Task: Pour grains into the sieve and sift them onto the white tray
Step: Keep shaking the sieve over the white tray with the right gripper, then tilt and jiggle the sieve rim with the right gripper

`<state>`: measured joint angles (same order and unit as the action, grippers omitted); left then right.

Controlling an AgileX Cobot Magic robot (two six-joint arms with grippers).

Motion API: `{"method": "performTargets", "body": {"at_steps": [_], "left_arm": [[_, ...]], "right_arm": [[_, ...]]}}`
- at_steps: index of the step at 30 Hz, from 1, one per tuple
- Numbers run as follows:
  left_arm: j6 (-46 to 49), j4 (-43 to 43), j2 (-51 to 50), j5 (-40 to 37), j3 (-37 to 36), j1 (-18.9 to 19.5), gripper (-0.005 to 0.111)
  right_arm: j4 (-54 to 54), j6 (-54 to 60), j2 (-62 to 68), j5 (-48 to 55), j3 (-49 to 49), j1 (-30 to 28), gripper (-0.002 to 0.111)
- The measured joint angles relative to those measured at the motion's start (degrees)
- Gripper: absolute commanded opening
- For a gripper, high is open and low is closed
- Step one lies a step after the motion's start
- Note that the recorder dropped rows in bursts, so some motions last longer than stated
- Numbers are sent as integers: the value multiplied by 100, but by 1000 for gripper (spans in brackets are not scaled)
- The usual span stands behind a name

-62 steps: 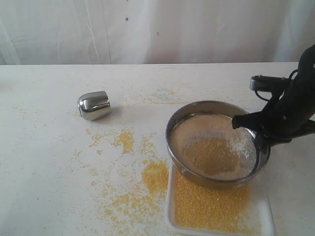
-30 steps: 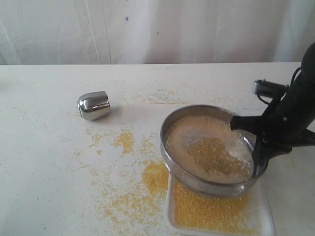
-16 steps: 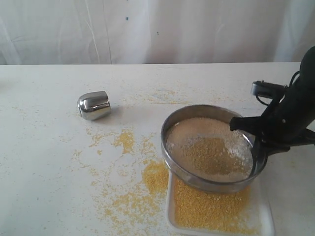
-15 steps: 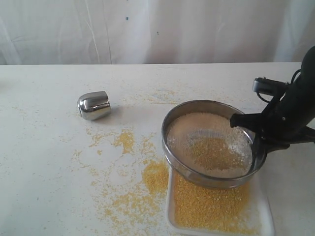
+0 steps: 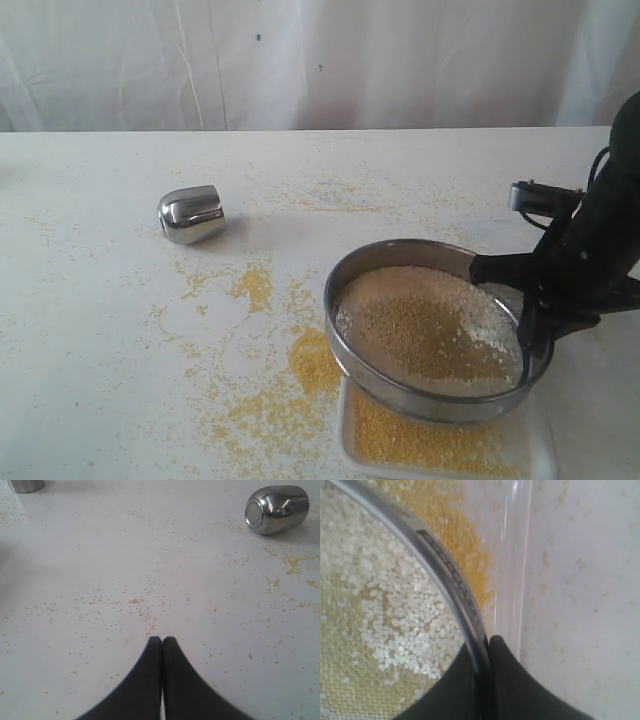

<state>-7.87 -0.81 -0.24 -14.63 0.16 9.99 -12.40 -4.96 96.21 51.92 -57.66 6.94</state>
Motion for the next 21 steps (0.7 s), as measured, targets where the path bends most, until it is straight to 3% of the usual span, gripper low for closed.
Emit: {"method": "performTargets", "body": {"at_steps": [3,7,11,16,21], "left_arm": [[0,0,0,0,0,0,0],[0,0,0,0,0,0,0],[0,0,0,0,0,0,0],[0,0,0,0,0,0,0],[0,0,0,0,0,0,0]], "right_arm": [[3,-48,0,-323,-14,0,0],[-45,-37,0,176,-5,1,0],[-58,-26,0,-468,31,1,0],[-130,-54,-23,258,32,0,0],[-161,-66,-11,-447,9,0,0]]}}
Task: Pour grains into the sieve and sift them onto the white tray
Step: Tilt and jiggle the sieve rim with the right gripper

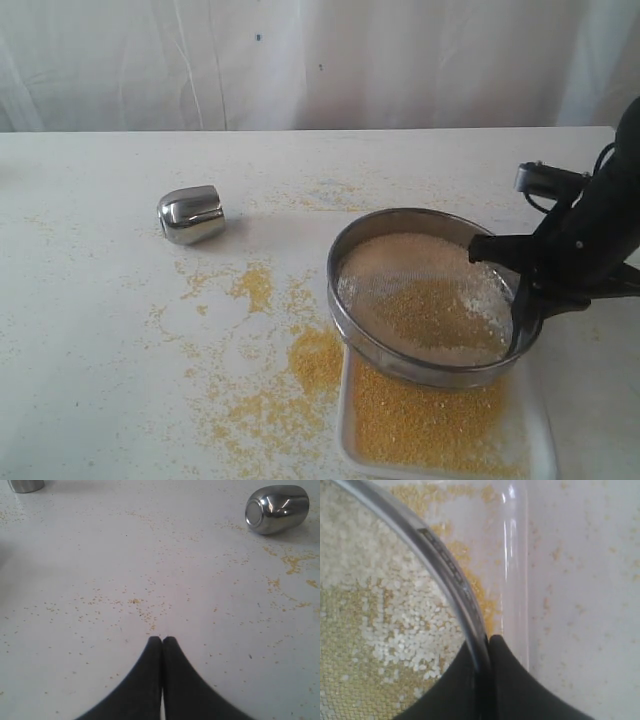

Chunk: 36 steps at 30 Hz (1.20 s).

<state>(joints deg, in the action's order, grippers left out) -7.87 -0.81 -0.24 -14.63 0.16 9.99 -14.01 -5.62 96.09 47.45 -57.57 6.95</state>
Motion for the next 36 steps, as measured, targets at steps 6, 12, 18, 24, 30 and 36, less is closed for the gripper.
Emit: {"method": "performTargets", "body": {"at_steps": [6,12,18,24,30,36], "left_arm": [[0,0,0,0,0,0,0],[0,0,0,0,0,0,0],[0,0,0,0,0,0,0],[0,0,0,0,0,0,0],[0,0,0,0,0,0,0],[0,0,0,9,0,0,0]], "right_arm": [[-10,47,-64,347,35,8,0],[35,-24,-84,254,1,-15,0],[400,70,-84,-260,67,7,0],[445,66,-149,338,29,-1,0],[436,-44,-130,183,-22,-1,0],[626,23,-107,-144,45,-1,0]]}}
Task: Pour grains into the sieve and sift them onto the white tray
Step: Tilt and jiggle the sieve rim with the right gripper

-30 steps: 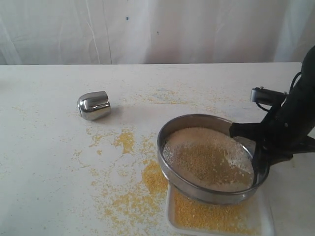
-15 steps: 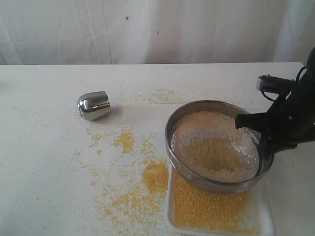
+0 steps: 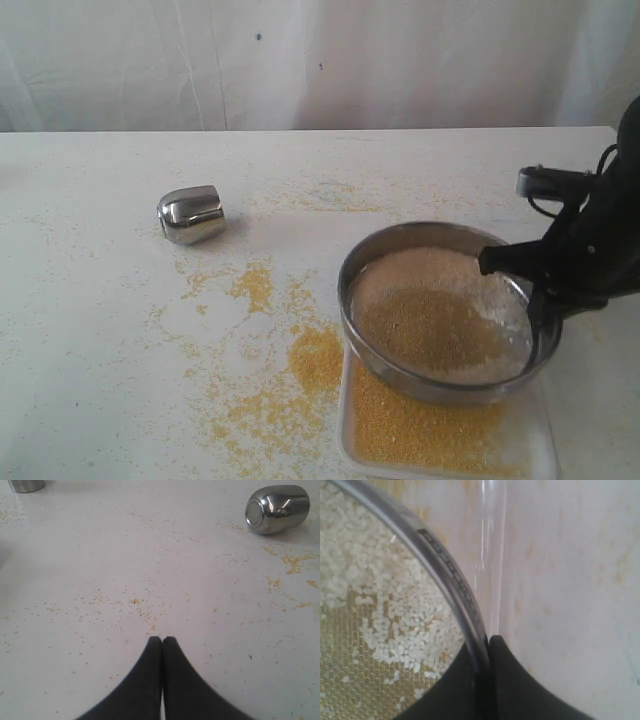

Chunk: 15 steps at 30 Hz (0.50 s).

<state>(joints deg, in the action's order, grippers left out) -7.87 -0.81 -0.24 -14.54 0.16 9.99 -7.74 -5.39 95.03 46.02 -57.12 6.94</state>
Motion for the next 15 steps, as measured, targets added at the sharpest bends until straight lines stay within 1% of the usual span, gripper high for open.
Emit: {"method": "performTargets", "body": {"at_steps": [2,6,7,9,11,15], "left_arm": [[0,0,0,0,0,0,0],[0,0,0,0,0,0,0],[0,0,0,0,0,0,0],[0,0,0,0,0,0,0],[0,0,0,0,0,0,0],[0,0,0,0,0,0,0]], "right_arm": [[-32,-97,12,-57,-73,0,0],[-91,-89,-3,827,-56,0,0],[-80,-62,-3,803,-27,0,0],[-28,-53,9,261,-25,0,0],[-79,-102,9,105,-80,0,0],[-104,-124,-45,920,-99,0,0]]}}
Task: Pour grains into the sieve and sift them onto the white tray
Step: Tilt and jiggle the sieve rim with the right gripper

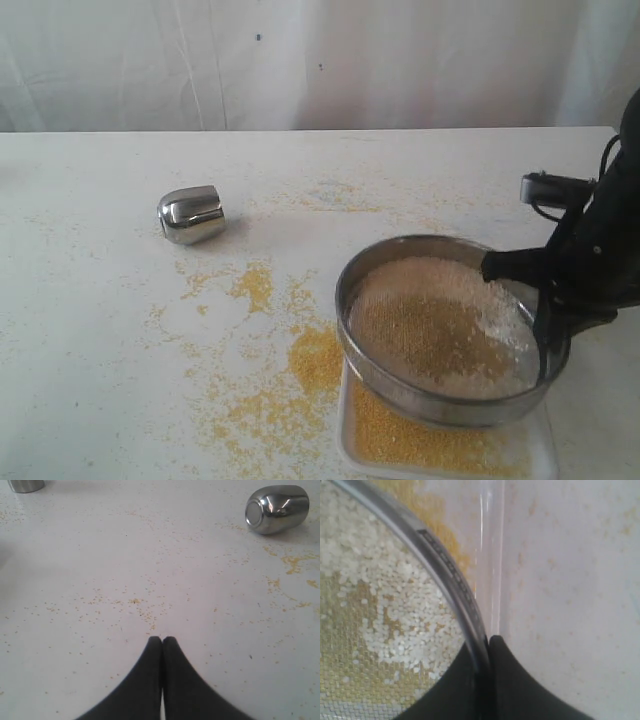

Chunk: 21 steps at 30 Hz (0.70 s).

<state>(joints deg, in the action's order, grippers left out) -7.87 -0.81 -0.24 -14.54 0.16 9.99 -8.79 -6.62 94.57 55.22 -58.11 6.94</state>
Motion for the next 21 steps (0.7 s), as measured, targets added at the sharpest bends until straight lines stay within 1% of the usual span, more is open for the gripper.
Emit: {"method": "performTargets", "body": {"at_steps": [2,5,8,16,21], "left_arm": [[0,0,0,0,0,0,0],[0,0,0,0,0,0,0],[0,0,0,0,0,0,0],[0,0,0,0,0,0,0],[0,0,0,0,0,0,0]], "right_arm": [[39,61,0,-176,24,0,0],[177,61,0,-1150,24,0,0],[190,39,0,-1672,3,0,0],[219,65,0,-1794,3,0,0],[391,181,-175,-2506,372,0,0]]}}
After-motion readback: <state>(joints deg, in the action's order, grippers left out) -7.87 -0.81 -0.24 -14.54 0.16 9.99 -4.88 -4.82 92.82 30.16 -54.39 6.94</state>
